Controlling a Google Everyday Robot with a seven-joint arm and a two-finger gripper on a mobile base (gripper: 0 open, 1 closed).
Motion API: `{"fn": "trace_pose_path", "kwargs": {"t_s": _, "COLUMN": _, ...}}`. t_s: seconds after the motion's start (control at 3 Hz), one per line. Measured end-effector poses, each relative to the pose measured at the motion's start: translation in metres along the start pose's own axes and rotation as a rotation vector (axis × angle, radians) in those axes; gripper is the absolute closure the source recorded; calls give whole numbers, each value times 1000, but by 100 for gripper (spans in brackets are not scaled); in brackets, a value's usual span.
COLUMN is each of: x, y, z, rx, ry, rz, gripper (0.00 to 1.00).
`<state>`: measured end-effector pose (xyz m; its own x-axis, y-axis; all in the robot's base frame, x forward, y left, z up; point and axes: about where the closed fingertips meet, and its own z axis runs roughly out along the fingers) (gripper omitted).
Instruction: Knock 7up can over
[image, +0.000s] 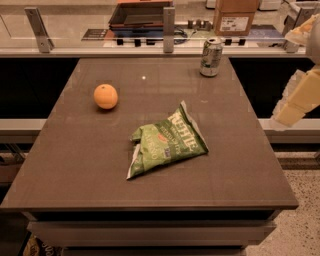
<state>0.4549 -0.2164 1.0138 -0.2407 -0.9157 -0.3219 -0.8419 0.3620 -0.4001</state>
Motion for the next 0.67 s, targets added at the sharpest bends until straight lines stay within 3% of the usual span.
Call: {"fn": "trace_pose_path", "kwargs": {"t_s": 0.67, "x": 2, "y": -45, "z": 35, "rx": 114, "ry": -134, "rz": 186, "gripper": 0}}
